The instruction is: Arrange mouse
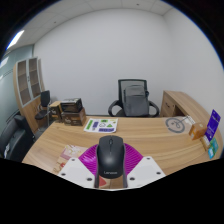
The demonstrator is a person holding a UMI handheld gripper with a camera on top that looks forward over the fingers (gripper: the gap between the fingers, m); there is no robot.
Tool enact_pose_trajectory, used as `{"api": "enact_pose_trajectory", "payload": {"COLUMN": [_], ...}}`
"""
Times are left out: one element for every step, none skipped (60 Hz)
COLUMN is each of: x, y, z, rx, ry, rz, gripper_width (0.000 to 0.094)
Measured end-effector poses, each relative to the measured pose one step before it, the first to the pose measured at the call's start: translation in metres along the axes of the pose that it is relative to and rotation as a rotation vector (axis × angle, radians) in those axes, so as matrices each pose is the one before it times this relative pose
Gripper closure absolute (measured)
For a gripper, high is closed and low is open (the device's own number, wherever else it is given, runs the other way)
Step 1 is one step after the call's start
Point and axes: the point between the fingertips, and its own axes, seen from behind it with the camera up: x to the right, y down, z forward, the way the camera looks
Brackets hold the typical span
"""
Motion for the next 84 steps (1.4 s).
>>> {"api": "enact_pose_trajectory", "payload": {"x": [-0.00908, -0.00881, -0.00882, -0.00862, -0.00873, -0.00828, -0.00791, -0.00722, -0.00674, -0.00696, -0.00672, -0.00611, -0.00462, -0.00382, -0.00367, -0.00353, -0.00316, -0.00246, -0.00237, -0.00265, -0.00205, -0.00251, -0.00216, -0.00077, -0.00003, 0.00009, -0.00032, -0.00016, -0.00019, -0.00015, -0.00035, 0.0, -0.00068, 0.00015, 0.00058, 0.00114, 0.00189, 0.00179, 0.00371, 0.00097, 0.00055, 0.00073, 0.00029, 0.00078, 0.00031, -0.00035, -0.00088, -0.00015, 0.0013, 0.00224, 0.00254, 0.00302, 0.0025, 0.00248, 0.00217, 0.00212, 0.00204, 0.00186, 0.00192, 0.00189, 0.002, 0.00217, 0.00201, 0.0025, 0.00284, 0.00202, 0.00258, 0.00282, 0.00322, 0.0037, 0.00429, 0.00348, 0.00384, 0.00394, 0.00385, 0.00386, 0.00396, 0.00376, 0.00332, 0.00395, 0.00274, 0.00208, 0.00283, 0.00333], "y": [-0.00144, -0.00044, 0.00021, 0.00093, 0.00158, 0.00262, 0.00286, 0.00434, 0.0051, 0.0051, 0.00504, 0.00566, 0.00799, 0.00587, 0.0065, 0.00586, 0.00553, 0.00539, 0.00542, 0.00528, 0.0063, 0.00491, 0.0043, 0.00423, 0.00406, 0.00381, 0.00379, 0.0036, 0.00362, 0.00392, 0.00394, 0.00341, 0.00287, -0.00207, -0.00186, -0.00003, 0.00102, 0.00045, -0.00109, -0.00052, -0.00219, -0.0025, -0.00332, -0.00126, -0.00167, -0.00201, -0.00245, -0.00285, -0.00455, -0.00291, -0.00392, -0.00451, -0.00474, -0.0043, -0.00383, -0.00315, -0.00278, -0.00264, -0.00226, -0.00235, -0.0013, -0.0013, -0.00089, -0.00083, -0.00072, -0.0001, 0.00021, 0.00062, 0.00108, 0.00116, 0.00151, 0.00076, 0.0014, 0.00156, 0.00219, 0.00242, 0.0028, 0.00301, 0.00331, 0.00402, 0.0027, 0.00281, 0.00276, 0.00208], "z": [0.00443, 0.00458, 0.00499, 0.00524, 0.00542, 0.00393, 0.00753, 0.00654, 0.00676, 0.0063, 0.00618, 0.00614, 0.00393, 0.00561, 0.00618, 0.00557, 0.00515, 0.00462, 0.00397, 0.00308, 0.00232, 0.00262, 0.00228, 0.00212, 0.00181, 0.0017, 0.00136, 0.00105, 0.00097, 0.00065, 0.00082, 0.00044, 0.00014, -0.00067, -0.00057, 0.0, -0.00027, -0.00033, -0.00009, -0.00062, -0.00222, -0.0026, -0.00291, -0.00864, -0.00495, -0.00598, -0.00696, -0.00789, -0.00224, -0.01255, -0.01135, -0.01266, -0.01223, -0.01249, -0.01236, -0.01242, -0.0128, -0.01256, -0.01238, -0.01113, -0.013, -0.01233, -0.0122, -0.01179, -0.01149, -0.01062, -0.00993, -0.01031, -0.00973, -0.00952, -0.0086, -0.00621, -0.00744, -0.00709, -0.00686, -0.00627, -0.00582, -0.00571, -0.00515, -0.00674, -0.00431, -0.0045, -0.00436, -0.00324], "rx": [0.0003, -0.00094, -0.00144, -0.00169, -0.00265, -0.00308, -0.00739, -0.00835, -0.00873, -0.00807, -0.00663, -0.00669, -0.00653, -0.01104, -0.01155, -0.00981, -0.00766, -0.00654, -0.00713, -0.0078, -0.00483, -0.00548, -0.00625, -0.00646, -0.00592, -0.00555, -0.00543, -0.0051, -0.00535, -0.00497, -0.00548, -0.00575, -0.00483, 0.01147, 0.01218, 0.00314, -0.0038, -0.00363, -0.00308, 0.00317, 0.00549, 0.0083, 0.01159, -0.0004, 0.00013, -0.00122, -0.00077, -0.00092, -0.00085, 0.00129, 0.00368, 0.0067, 0.00757, 0.00676, 0.00495, 0.00283, 0.00144, 0.00081, 0.00123, 0.0002, 0.00062, 0.0005, 0.00198, 0.00183, 0.00101, 0.00293, 0.00144, 0.0012, 0.00123, 0.00105, 0.00059, 0.00016, 0.00092, 0.00146, 0.00049, -0.00032, -0.00078, -0.00146, -0.00197, -0.00021, -0.00036, -0.00005, -0.0001, -0.00145], "ry": [-0.00712, -0.00679, -0.00735, -0.00783, -0.0078, -0.00547, -0.00408, -0.00308, -0.00342, -0.00554, -0.00705, -0.00577, -0.00235, 0.00255, 0.00223, 0.0014, 0.00232, 0.00332, 0.00239, 0.00058, -0.00417, -0.00227, -0.00094, 0.00276, 0.00535, 0.00564, 0.004, 0.00337, 0.00288, 0.00007, 0.00036, 0.00199, -0.00132, 0.0017, 0.00217, 0.00673, 0.00988, 0.01025, 0.01707, 0.00736, 0.00173, 0.00036, -0.00145, -0.00228, -0.00293, -0.00466, -0.0071, -0.00605, -0.0017, 0.00235, 0.00455, 0.007, 0.00481, 0.00271, 0.00175, 0.00078, 0.00004, -0.00028, -0.00082, -0.00038, -0.0003, 0.00042, 0.00186, 0.00212, 0.0014, 0.00295, 0.00257, 0.00422, 0.00605, 0.0085, 0.01016, 0.01165, 0.01005, 0.0093, 0.00914, 0.00988, 0.01077, 0.01055, 0.00854, 0.00611, 0.00584, 0.00561, 0.00748, 0.00843], "rz": [-0.0044, -0.0036, -0.0018, -0.0015, -0.0016, -0.0025, -0.0043, -0.0051, -0.0051, -0.0027, -0.0006, -0.0028, -0.0093, -0.0113, -0.0123, -0.0117, -0.0107, -0.01, -0.0085, -0.0064, -0.005, -0.0024, -0.0004, 0.0005, -0.0004, -0.0012, -0.0016, -0.0004, 0.0016, 0.004, 0.006, 0.0058, 0.0044, 0.0061, 0.004, 0.0021, -0.0005, -0.001, 0.0008, 0.0, 0.0012, 0.0035, 0.0078, 0.0084, 0.0117, 0.0106, 0.0086, 0.0052, 0.0031, 0.0009, 0.0021, 0.0043, 0.0037, 0.0026, 0.0021, 0.0023, 0.0029, 0.0027, 0.0025, 0.0023, 0.0021, 0.0022, 0.0017, 0.0023, 0.002, -0.0005, -0.0014, -0.0027, -0.0026, -0.0013, -0.0008, -0.0005, -0.0008, -0.0004, -0.0004, 0.0002, 0.0014, 0.0027, 0.0036, 0.0029, 0.0035, 0.0031, 0.002, 0.0029], "gripper_width": [0.0618, 0.0619, 0.0619, 0.0619, 0.0619, 0.062, 0.0619, 0.062, 0.062, 0.0619, 0.0619, 0.062, 0.0619, 0.062, 0.0619, 0.062, 0.062, 0.0619, 0.0619, 0.0619, 0.062, 0.0617, 0.0616, 0.0616, 0.0616, 0.0613, 0.0606, 0.0606, 0.0605, 0.0603, 0.0588, 0.0572, 0.0564, 0.0551, 0.0539, 0.0524, 0.0494, 0.0456, 0.0409, 0.0319, 0.0192, 0.0067, 0.0063, 0.0099, 0.0111, 0.0106, 0.0095, 0.0079, 0.0063, 0.0059, 0.006, 0.0065, 0.0065, 0.0064, 0.0065, 0.0063, 0.0062, 0.0063, 0.0065, 0.0062, 0.0064, 0.0063, 0.0064, 0.0063, 0.0062, 0.0061, 0.0059, 0.006, 0.006, 0.006, 0.0061, 0.0061, 0.006, 0.0061, 0.0061, 0.006, 0.006, 0.006, 0.006, 0.0061, 0.0061, 0.006, 0.006, 0.0061]}}
